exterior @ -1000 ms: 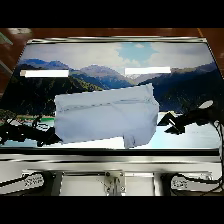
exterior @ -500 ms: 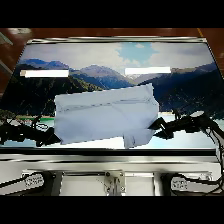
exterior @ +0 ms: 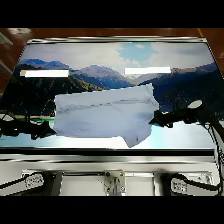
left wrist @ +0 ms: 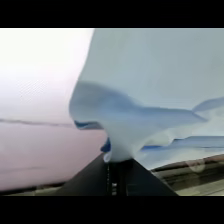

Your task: Fold the shirts.

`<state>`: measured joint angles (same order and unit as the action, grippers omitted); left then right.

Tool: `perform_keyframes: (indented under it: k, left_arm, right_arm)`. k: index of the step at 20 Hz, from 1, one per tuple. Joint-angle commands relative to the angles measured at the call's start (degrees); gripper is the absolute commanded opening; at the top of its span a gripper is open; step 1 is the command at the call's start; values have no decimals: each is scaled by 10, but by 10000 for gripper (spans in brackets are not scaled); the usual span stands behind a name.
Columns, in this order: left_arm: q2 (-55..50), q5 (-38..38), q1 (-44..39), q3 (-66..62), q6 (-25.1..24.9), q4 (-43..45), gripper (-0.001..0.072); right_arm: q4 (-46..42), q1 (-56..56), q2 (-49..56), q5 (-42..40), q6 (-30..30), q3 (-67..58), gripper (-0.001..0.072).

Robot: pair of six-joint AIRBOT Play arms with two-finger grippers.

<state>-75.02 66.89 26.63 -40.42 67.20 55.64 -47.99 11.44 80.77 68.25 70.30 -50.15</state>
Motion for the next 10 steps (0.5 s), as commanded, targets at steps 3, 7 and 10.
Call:
perform_keyframes:
  k: [3, 7, 10]
  left_arm:
    - [-8, -33, -2, -121, 14, -9, 41]
    - [-84, -39, -38, -224, 42, -9, 42]
    - [-165, -39, -71, -322, 70, -9, 44]
  right_arm:
    - [39, -7, 23, -54, 33, -164, 77]
    - [42, -36, 141, -88, 51, -303, 77]
    - [47, -47, 231, -119, 74, -382, 77]
